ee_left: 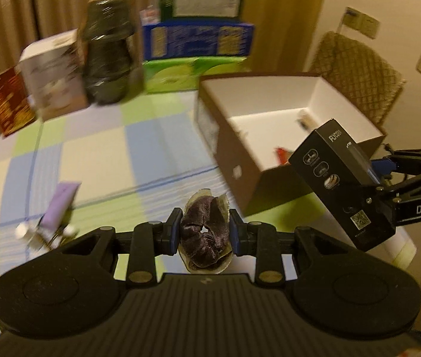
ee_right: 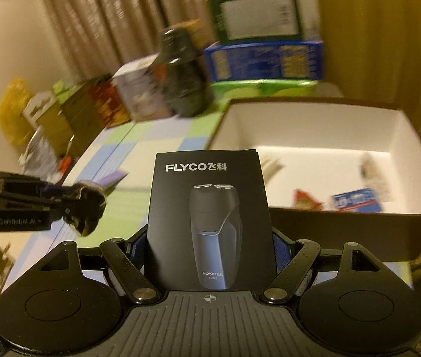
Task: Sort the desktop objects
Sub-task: 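Carry the shaver box and hair tie into the cardboard box and release them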
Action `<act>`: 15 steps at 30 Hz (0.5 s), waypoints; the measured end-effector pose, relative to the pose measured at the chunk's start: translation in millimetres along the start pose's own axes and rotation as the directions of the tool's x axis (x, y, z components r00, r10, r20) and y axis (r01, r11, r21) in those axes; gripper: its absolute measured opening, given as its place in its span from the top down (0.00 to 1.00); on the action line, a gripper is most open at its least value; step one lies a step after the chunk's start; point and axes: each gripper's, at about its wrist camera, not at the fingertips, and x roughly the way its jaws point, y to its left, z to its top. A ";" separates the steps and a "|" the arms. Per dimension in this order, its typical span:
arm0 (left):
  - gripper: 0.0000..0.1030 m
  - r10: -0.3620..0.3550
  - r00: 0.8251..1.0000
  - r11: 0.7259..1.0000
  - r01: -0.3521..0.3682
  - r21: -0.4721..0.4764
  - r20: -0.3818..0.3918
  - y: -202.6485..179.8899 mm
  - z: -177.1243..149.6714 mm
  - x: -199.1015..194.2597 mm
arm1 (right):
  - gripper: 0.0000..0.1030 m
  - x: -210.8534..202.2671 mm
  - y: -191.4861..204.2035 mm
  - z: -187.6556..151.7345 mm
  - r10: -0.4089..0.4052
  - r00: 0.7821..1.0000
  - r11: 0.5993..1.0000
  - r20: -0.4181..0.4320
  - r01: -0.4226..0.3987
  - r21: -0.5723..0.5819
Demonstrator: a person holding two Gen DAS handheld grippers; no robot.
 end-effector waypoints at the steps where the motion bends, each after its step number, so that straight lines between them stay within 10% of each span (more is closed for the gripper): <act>1: 0.74 -0.011 1.000 1.000 0.011 0.011 0.007 -6.7 4.8 2.7 | 0.26 -4.4 -7.4 2.7 -0.012 1.000 1.000 0.010 0.012 0.012; 15: 0.74 -0.095 0.995 0.994 0.093 0.060 0.036 -77.0 91.6 80.8 | 0.26 -0.8 -97.7 69.0 -0.118 0.990 0.993 0.084 0.115 0.034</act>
